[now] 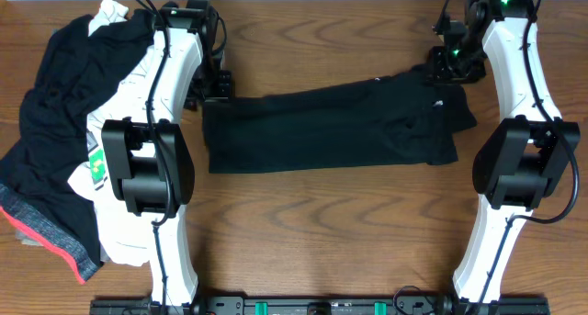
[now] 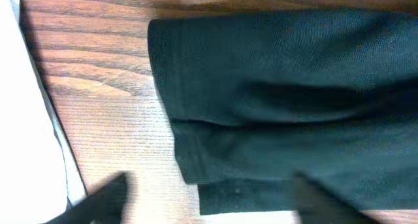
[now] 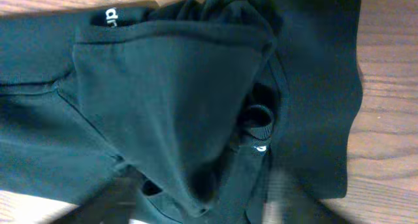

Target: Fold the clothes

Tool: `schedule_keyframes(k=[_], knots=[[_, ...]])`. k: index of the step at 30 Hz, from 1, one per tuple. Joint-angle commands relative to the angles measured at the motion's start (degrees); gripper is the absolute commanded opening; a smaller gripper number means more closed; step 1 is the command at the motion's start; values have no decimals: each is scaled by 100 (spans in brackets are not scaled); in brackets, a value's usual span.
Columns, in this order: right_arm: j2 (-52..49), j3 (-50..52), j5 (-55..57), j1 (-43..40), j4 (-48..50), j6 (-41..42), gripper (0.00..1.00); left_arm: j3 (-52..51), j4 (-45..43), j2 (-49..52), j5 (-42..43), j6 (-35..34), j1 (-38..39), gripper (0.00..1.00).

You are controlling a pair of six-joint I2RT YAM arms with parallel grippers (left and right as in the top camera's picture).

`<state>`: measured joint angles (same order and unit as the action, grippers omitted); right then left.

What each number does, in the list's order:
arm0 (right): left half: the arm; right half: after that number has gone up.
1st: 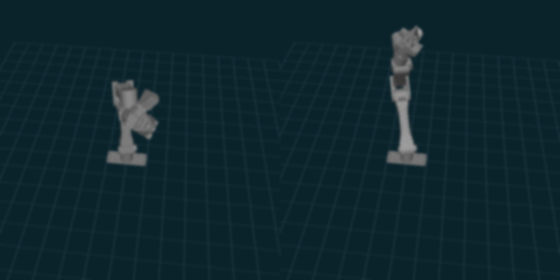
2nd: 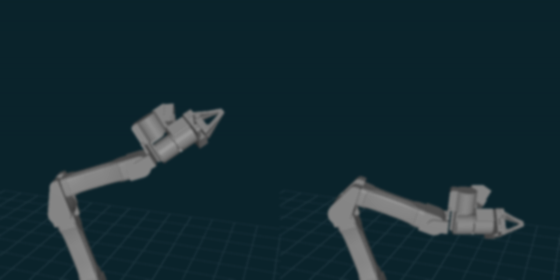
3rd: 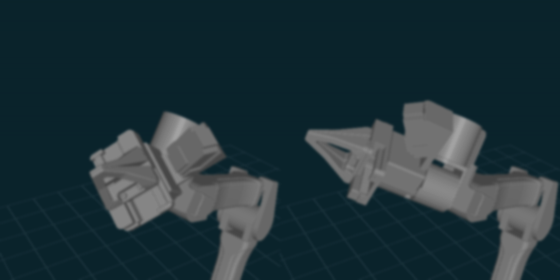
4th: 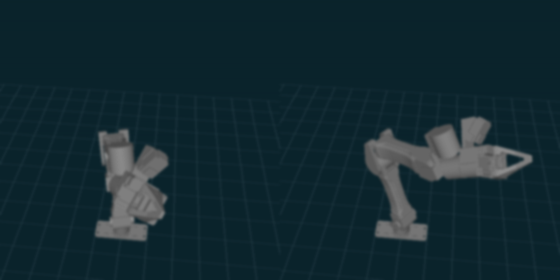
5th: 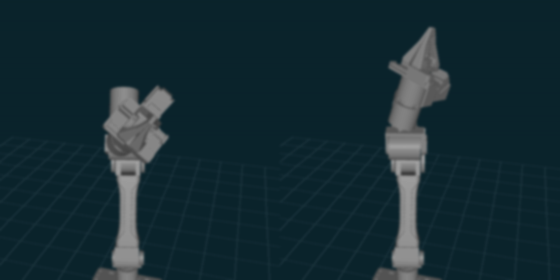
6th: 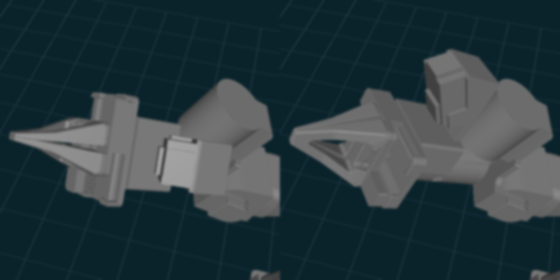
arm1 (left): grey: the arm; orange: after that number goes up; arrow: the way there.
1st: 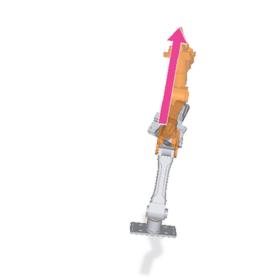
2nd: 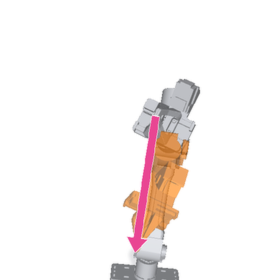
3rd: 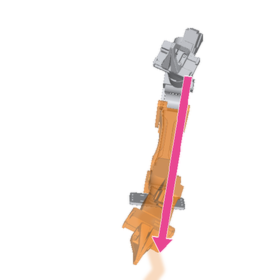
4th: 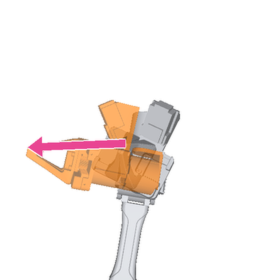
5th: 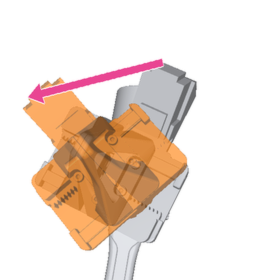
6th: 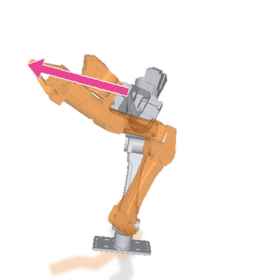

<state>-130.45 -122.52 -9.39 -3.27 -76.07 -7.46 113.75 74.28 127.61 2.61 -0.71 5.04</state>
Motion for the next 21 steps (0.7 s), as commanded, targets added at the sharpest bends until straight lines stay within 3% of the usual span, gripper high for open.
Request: schedule_keyframes(k=[1, 8, 12, 16, 21], knots=[[197, -63, 20, -48, -39, -35, 73, -2, 4, 33, -46, 48, -13, 98], [240, -66, -136, -81, -48, -39, 73, 92, 33, -205, 42, -48, -168, 98], [398, -72, -476, -79, -72, -260, 73, 92, 103, -527, 743, -33, -459, 98], [769, -72, -850, -72, -105, -511, 75, 72, 284, -577, 2039, 431, -815, 98], [1325, -72, -925, -74, -326, -702, 79, -216, 459, -544, 2288, 673, -898, 98]])
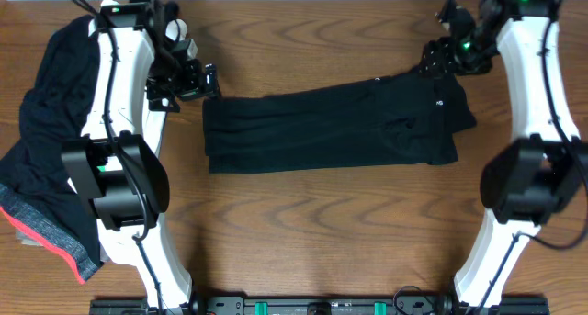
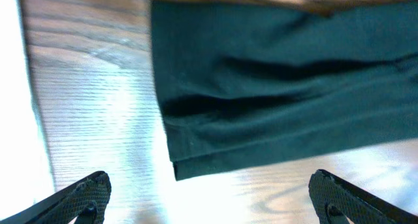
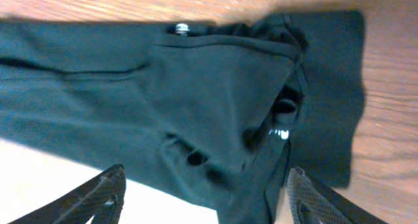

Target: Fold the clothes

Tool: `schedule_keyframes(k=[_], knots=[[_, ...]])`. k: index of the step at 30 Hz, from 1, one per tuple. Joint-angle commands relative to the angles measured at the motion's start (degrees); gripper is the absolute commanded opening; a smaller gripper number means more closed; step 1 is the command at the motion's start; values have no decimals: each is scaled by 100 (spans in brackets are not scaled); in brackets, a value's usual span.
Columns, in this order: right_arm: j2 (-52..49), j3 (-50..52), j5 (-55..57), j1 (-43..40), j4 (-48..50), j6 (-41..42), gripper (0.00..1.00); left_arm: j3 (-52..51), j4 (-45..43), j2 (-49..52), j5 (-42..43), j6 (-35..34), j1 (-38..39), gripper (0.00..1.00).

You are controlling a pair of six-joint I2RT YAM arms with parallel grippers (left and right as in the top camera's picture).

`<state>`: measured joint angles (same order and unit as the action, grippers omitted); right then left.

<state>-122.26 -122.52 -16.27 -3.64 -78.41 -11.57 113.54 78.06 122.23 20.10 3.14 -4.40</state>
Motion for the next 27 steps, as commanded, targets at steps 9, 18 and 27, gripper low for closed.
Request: schedule_keyframes(k=[9, 18, 27], knots=[[890, -70, -214, -52, -138, -391, 93, -1801, -507, -9, 728, 522, 17, 99], [890, -70, -219, -52, -227, -369, 95, -2507, -1331, -9, 927, 673, -4, 99], [890, -70, -216, -52, -195, -372, 96, -3366, -2310, -7, 876, 673, -2, 86]])
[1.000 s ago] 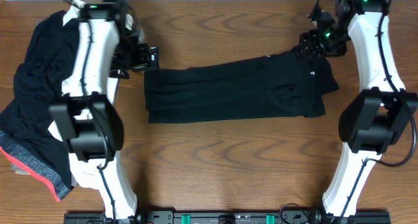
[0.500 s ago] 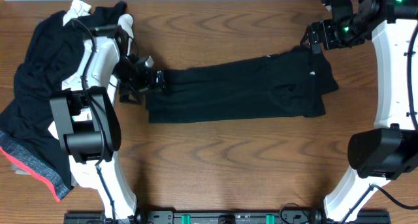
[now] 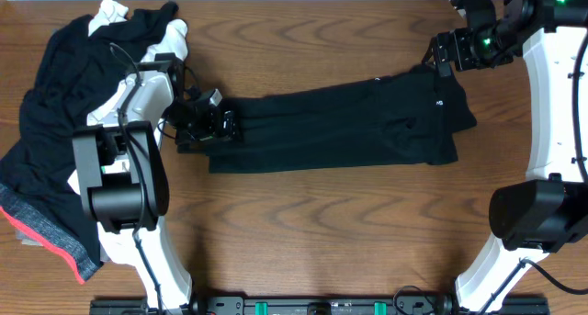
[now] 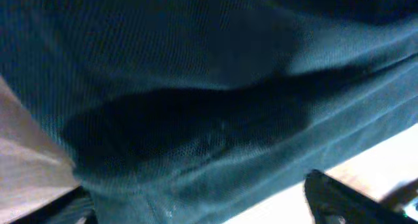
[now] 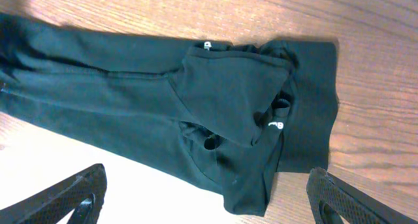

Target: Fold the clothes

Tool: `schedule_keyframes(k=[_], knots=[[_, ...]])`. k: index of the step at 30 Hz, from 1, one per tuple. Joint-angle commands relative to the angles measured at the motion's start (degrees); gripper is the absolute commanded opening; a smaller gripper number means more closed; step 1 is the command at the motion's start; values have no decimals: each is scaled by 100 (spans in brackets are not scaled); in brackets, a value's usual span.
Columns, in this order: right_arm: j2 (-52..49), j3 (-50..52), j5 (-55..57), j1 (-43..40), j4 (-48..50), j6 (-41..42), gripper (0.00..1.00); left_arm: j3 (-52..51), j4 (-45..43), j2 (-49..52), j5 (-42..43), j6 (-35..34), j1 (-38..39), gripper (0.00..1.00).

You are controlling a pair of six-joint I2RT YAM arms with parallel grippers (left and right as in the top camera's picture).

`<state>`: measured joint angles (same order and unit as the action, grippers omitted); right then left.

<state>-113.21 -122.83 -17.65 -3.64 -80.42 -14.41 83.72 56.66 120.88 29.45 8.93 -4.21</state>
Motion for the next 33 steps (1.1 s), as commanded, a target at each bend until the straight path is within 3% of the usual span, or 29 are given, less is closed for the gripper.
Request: schedule_keyframes(k=[1, 2, 4, 11, 21, 27, 33], knots=[[-15, -39, -76, -52, 9, -90, 96, -509, -282, 129, -76, 94, -24, 81], [-15, -39, -76, -52, 20, -90, 96, -614, -385, 129, -79, 92, -24, 74], [-15, -39, -74, -52, 59, -90, 96, -824, -614, 129, -74, 85, -22, 51], [-15, -39, -61, -52, 153, -90, 95, -1067, -1038, 127, -90, 24, -28, 6], [-15, -39, 59, -52, 151, -107, 95, -1043, -1051, -120, -153, -2, -761, 6], [-17, -39, 92, -52, 212, -107, 95, -1032, -1056, -780, -153, -17, -1281, 6], [-17, -39, 92, -52, 275, -107, 95, -1032, -1071, -1515, -127, -17, -1298, 6]])
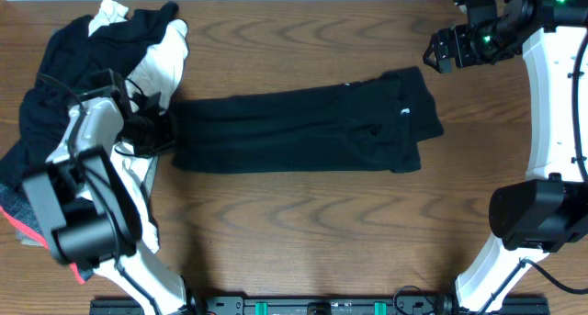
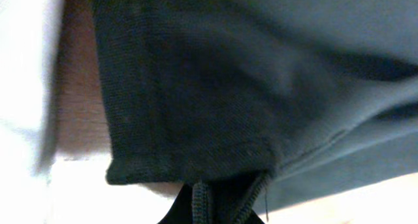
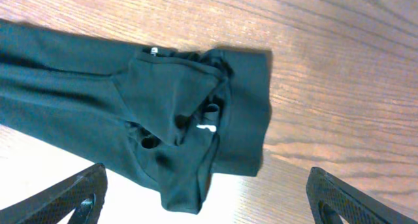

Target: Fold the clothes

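Observation:
Black trousers [image 1: 294,131], folded lengthwise, lie across the middle of the table. Their waistband end [image 3: 196,113] points right, with a pocket lining and a white label showing. My left gripper [image 1: 152,131] sits low at the trousers' left end, shut on the hem [image 2: 222,201]; dark knit fabric fills most of the left wrist view. My right gripper [image 1: 441,53] hangs high beyond the waistband's far corner. It is wide open [image 3: 212,201] with nothing between its fingers [image 3: 72,198].
A heap of clothes lies at the left: a black garment [image 1: 64,76], a white one [image 1: 170,53] and a grey piece with red trim [image 1: 37,228]. The left arm rests across this heap. Bare wooden table [image 1: 303,232] runs along the front.
The left gripper has moved left toward the clothes heap, shut on the hem. The whole pair of trousers now lies further left. The right gripper is still high and open.
Both grippers first stood close over the trousers' two ends. Then both were open and off the cloth. After that the left one was down at the hem while the right was raised. Now the left holds the hem and the trousers lie further left.

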Tool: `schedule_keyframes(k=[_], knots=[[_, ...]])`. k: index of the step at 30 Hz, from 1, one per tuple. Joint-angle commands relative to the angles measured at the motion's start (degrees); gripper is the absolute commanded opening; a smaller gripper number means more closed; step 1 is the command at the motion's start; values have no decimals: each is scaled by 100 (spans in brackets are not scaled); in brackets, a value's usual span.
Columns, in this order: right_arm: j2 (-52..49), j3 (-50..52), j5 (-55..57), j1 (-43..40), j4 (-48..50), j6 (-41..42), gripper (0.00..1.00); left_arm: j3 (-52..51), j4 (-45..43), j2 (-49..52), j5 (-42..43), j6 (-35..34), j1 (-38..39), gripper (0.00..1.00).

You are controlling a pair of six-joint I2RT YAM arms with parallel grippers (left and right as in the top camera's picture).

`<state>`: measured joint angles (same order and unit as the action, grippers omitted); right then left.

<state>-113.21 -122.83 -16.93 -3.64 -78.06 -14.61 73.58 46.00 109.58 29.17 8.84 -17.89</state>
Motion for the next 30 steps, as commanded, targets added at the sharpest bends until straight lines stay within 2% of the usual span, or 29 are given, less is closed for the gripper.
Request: schedule_keyframes(k=[1, 6, 11, 19, 25, 30], knots=[[-17, -39, 20, -52, 52, -87, 95, -17, -2, -490, -48, -9, 105, 6], [-17, -39, 20, -52, 72, -87, 95, -17, -46, -758, 490, -11, 437, 6], [-22, -39, 20, -52, 74, -87, 95, -17, -105, -763, 470, -31, 1121, 6], [-33, -37, 20, -48, 66, -90, 95, -17, -704, -763, 463, -166, 2264, 6], [-33, -37, 17, -48, 20, -87, 95, -17, -887, -719, -223, -227, 2990, 6], [-33, -37, 17, -46, -17, -90, 95, -17, -1126, -621, -358, -227, 3399, 6]])
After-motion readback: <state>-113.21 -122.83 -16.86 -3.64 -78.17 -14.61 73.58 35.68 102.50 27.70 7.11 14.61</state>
